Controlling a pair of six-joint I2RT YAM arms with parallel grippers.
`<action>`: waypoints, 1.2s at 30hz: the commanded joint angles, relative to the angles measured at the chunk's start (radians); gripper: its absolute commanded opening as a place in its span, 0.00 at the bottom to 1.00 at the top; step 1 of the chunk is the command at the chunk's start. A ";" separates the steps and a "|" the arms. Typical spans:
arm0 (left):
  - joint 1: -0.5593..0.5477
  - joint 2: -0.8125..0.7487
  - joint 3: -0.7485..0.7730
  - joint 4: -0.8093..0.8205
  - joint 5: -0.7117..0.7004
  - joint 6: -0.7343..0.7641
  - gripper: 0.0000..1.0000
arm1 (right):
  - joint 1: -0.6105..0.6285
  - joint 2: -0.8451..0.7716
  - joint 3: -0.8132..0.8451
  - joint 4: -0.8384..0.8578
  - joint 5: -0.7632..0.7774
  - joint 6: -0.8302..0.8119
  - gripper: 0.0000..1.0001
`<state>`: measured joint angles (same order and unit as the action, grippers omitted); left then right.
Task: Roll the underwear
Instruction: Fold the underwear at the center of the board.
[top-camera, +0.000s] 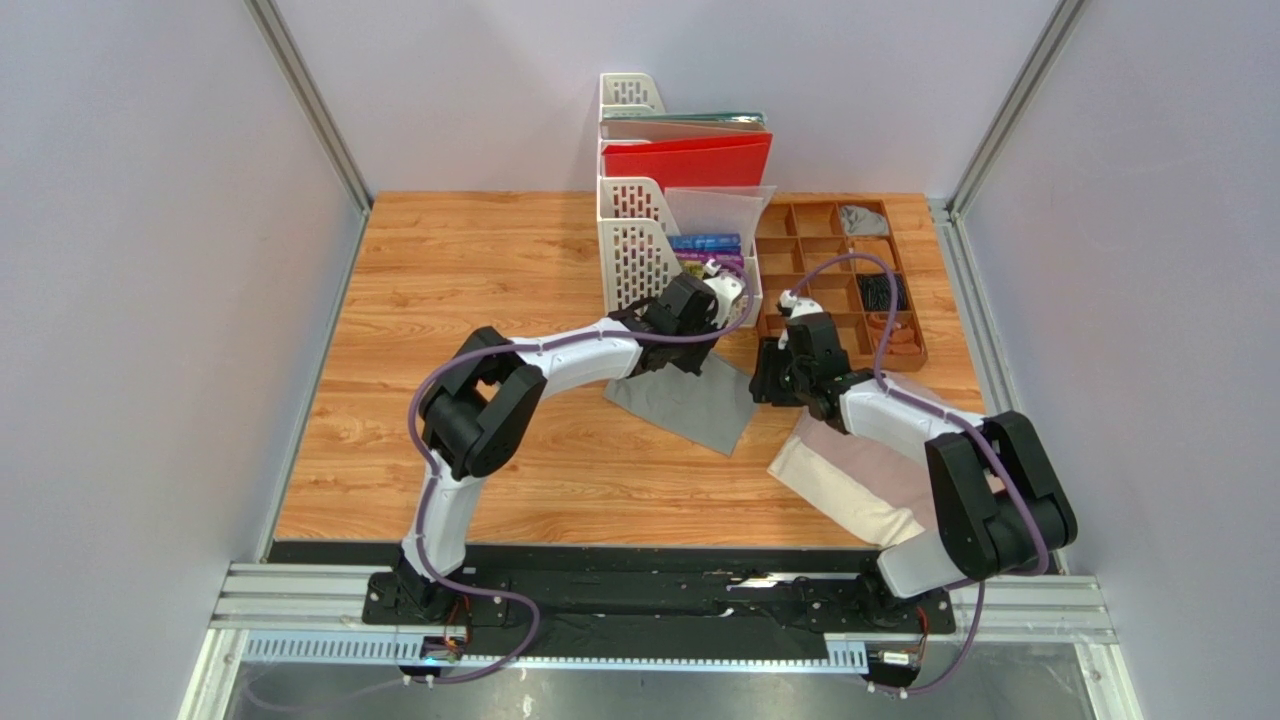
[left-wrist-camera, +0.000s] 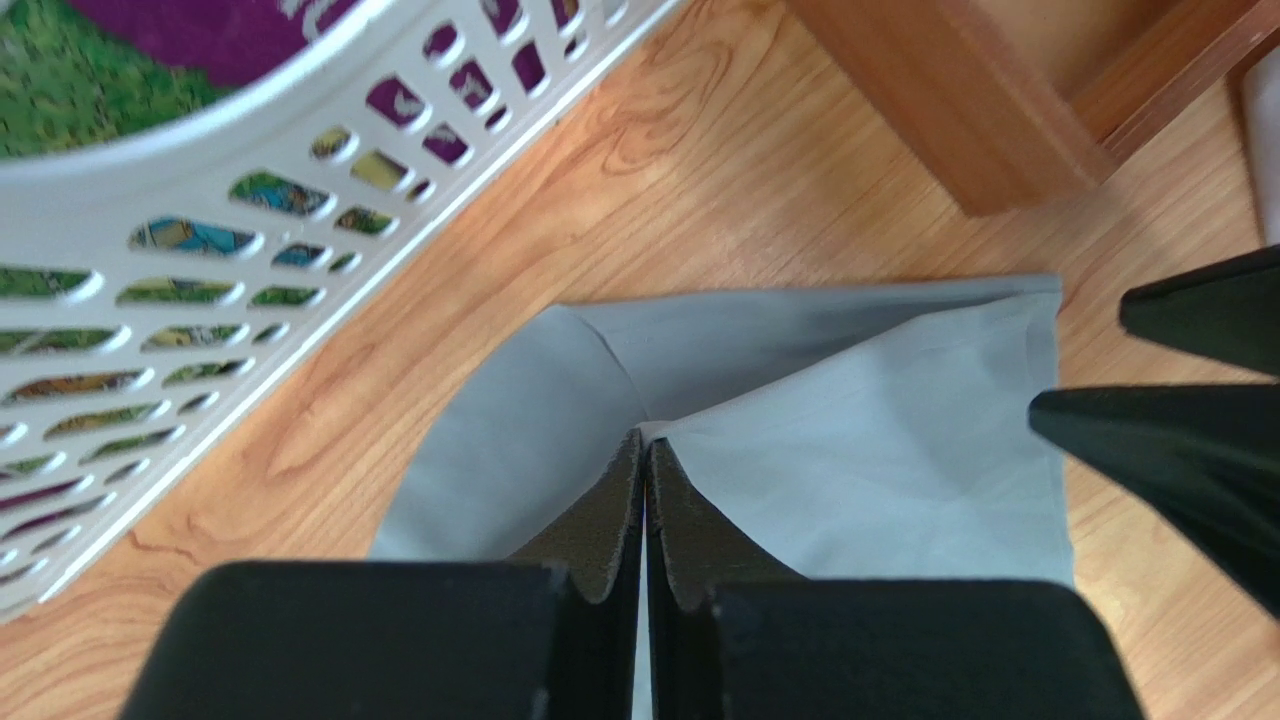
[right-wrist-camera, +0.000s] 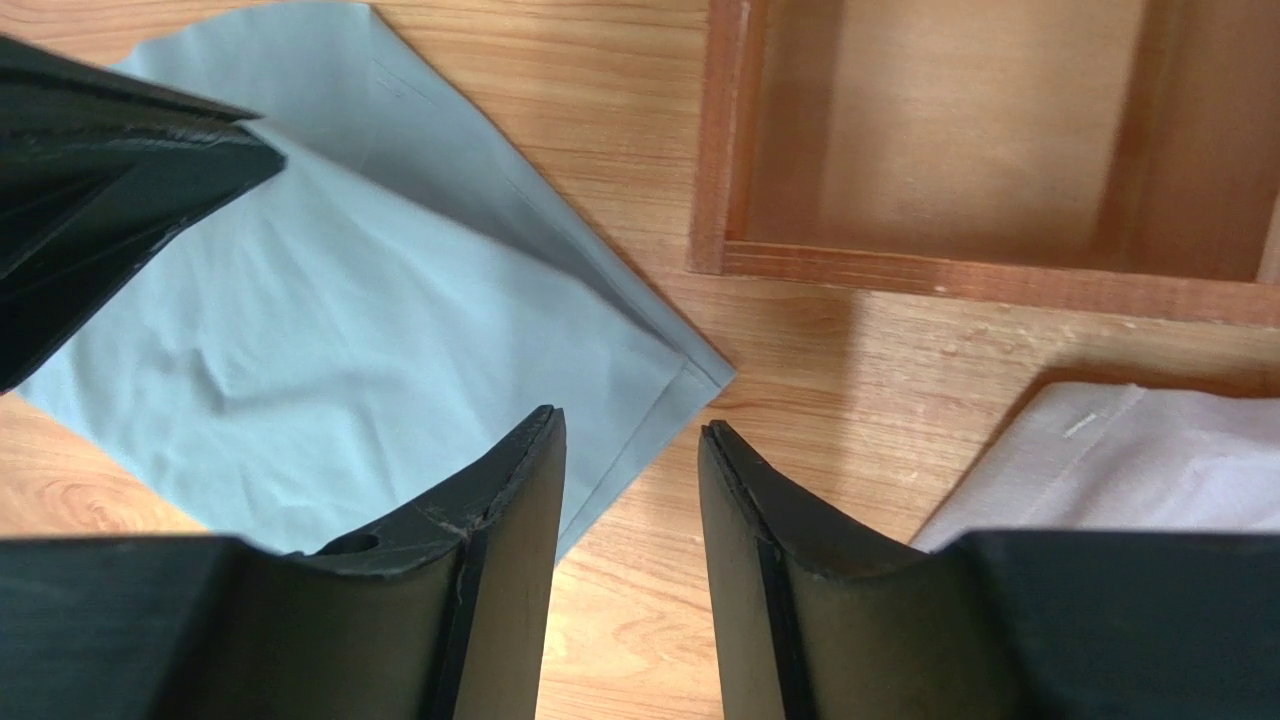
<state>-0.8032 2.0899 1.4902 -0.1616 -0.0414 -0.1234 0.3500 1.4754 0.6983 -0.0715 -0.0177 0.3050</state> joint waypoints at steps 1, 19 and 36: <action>0.004 0.018 0.062 0.002 0.028 0.024 0.00 | -0.008 -0.007 0.006 0.062 -0.018 -0.014 0.42; 0.002 0.059 0.096 0.007 0.098 0.044 0.00 | -0.046 0.051 0.024 0.064 -0.021 0.003 0.41; 0.004 0.076 0.111 0.013 0.138 0.047 0.00 | -0.055 0.103 0.038 0.113 -0.065 0.037 0.41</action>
<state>-0.8032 2.1502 1.5478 -0.1642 0.0788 -0.0982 0.2996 1.5597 0.7021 0.0017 -0.0669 0.3260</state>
